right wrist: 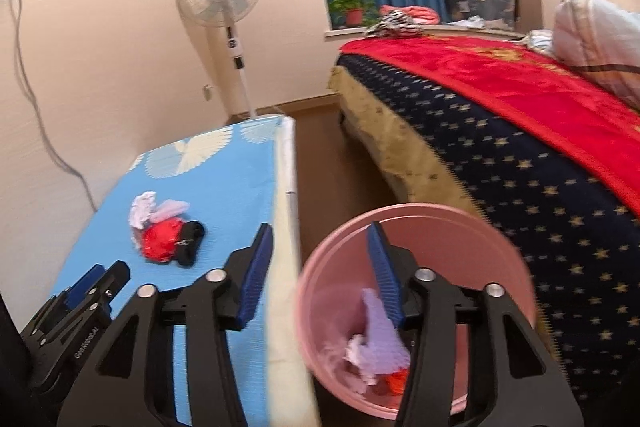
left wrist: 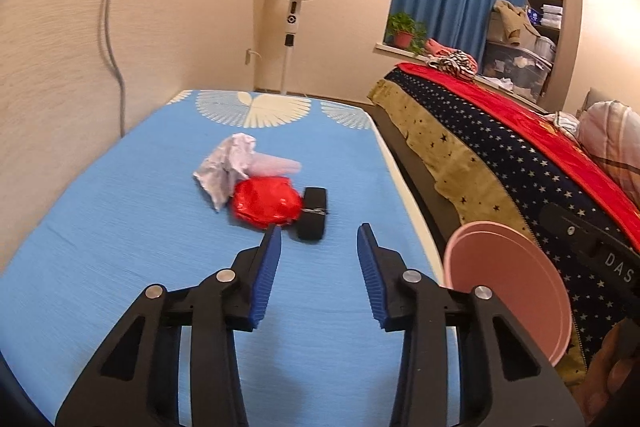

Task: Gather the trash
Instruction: 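Move both open grippers back to the remaining trash on the mattress, then grasp the white crumpled paper with the left gripper while the right grasps the black strap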

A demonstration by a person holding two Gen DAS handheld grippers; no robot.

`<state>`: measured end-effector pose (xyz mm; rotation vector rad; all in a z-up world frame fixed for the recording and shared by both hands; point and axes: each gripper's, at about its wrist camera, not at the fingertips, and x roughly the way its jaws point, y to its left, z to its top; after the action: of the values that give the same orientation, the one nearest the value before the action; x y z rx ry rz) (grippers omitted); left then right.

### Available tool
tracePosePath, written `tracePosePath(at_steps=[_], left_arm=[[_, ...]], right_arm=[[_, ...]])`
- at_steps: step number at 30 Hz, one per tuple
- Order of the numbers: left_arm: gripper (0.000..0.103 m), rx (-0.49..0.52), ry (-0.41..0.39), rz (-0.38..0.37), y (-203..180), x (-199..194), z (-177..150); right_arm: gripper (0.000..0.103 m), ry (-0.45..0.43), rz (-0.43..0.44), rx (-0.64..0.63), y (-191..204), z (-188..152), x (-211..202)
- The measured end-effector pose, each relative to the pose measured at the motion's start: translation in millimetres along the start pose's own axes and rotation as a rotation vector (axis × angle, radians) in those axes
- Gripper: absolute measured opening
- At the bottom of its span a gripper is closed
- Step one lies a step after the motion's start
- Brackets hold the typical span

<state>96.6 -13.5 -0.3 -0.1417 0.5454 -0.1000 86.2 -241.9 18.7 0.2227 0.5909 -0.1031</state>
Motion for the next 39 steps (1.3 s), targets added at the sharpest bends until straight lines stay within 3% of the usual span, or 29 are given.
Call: tracePosePath(at_steps=[11, 21, 37, 39], left_arm=[[0.038, -0.056, -0.026, 0.090, 42.5, 14.2, 15.4], [0.038, -0.087, -0.014, 0.132, 73.9, 46.2, 30.6], [0.039, -0.118, 0.036, 0.053, 86.3, 101.8, 46.5], [0.039, -0.124, 0.056, 0.045, 86.9, 109.0, 45.2]], right_arm=[[0.041, 0.043, 0.145, -0.013, 49.1, -2.9, 44.3], [0.040, 0.085, 0.223, -0.035, 89.7, -7.5, 87.3], [0.040, 0.250, 0.309, -0.026, 119.1, -21.5, 150.2], [0.027, 0.266, 0.313, -0.025, 118.9, -23.6, 154.0]])
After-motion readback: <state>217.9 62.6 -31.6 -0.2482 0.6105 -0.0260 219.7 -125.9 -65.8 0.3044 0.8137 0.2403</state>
